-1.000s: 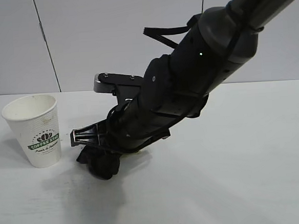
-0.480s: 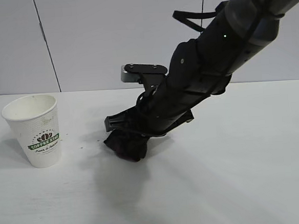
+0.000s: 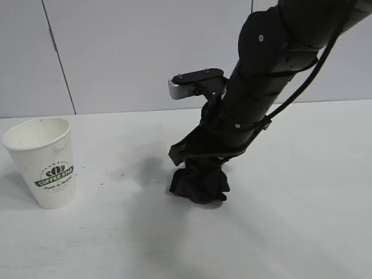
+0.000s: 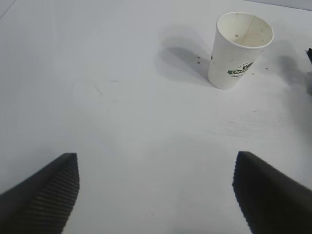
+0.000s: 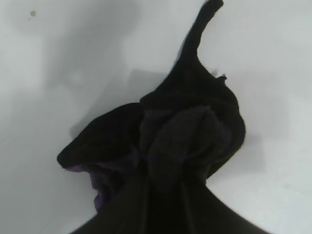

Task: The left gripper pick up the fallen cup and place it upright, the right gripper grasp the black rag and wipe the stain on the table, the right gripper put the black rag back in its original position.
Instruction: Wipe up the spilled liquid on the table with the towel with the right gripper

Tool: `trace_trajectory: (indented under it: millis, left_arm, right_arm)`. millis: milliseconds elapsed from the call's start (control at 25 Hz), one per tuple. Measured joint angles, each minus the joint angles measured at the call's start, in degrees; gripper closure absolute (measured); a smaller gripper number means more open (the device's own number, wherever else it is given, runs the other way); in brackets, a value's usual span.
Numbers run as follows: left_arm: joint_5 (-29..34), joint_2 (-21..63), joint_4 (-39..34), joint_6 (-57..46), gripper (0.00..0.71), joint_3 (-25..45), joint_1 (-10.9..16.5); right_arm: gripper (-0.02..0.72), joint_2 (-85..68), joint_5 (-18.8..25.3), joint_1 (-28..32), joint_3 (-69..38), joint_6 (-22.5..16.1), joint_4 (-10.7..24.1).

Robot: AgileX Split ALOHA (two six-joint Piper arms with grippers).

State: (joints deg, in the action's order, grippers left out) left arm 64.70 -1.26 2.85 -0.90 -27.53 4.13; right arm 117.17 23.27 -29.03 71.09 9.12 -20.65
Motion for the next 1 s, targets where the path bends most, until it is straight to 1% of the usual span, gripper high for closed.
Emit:
trace_trajectory:
  millis: [120,160,240,320,360,400,480,520,640,720,800,880,920,1000]
  left_arm:
    - [0.0,0.0,0.0,0.0,0.093,0.0,0.0]
    - [0.0,0.0,0.0,0.0,0.093,0.0,0.0]
    - [0.0,0.0,0.0,0.0,0.093,0.0,0.0]
    - [0.0,0.0,0.0,0.0,0.093,0.0,0.0]
    - [0.0,0.0,0.0,0.0,0.093,0.0,0.0]
    - [0.0,0.0,0.0,0.0,0.093,0.0,0.0]
    - [0.0,0.0,0.0,0.0,0.093,0.0,0.0]
    - [0.0,0.0,0.0,0.0,0.093,0.0,0.0]
    - [0.0,0.0,0.0,0.0,0.093,0.0,0.0]
    - [0.0,0.0,0.0,0.0,0.093,0.0,0.0]
    - [0.0,0.0,0.0,0.0,0.093,0.0,0.0]
    - [0.0,0.0,0.0,0.0,0.093,0.0,0.0]
    - [0.0,0.0,0.0,0.0,0.093,0.0,0.0]
    - [0.0,0.0,0.0,0.0,0.093,0.0,0.0]
  right_arm:
    - [0.643,0.0,-0.6,-2.5,0.0,2.6,-5.7]
    - [0.643,0.0,-0.8,-3.2,0.0,3.2,-6.6]
    - [0.643,0.0,-0.9,-4.5,0.0,4.0,-7.5]
    - [0.643,0.0,-0.8,-5.1,0.0,4.2,-7.5]
    - [0.643,0.0,-0.6,-5.2,0.0,4.4,-6.8]
    - [0.643,0.0,-0.4,-5.2,0.0,4.6,-5.2]
    - [0.643,0.0,0.9,-5.2,0.0,4.5,-0.7]
    - [0.643,0.0,1.9,-5.1,0.0,3.9,2.0]
    - [0.644,-0.1,4.2,-4.3,0.0,-0.8,8.7]
    - [0.649,-0.5,6.0,-2.7,0.0,-4.8,13.8]
    - [0.649,-0.9,7.1,-0.4,0.0,-9.1,17.7]
    - [0.649,-1.1,7.3,2.3,0.0,-12.7,19.8]
    - [0.649,-1.1,7.3,3.2,0.0,-13.7,20.2]
    - [0.649,-1.2,7.3,4.3,0.0,-14.6,20.2]
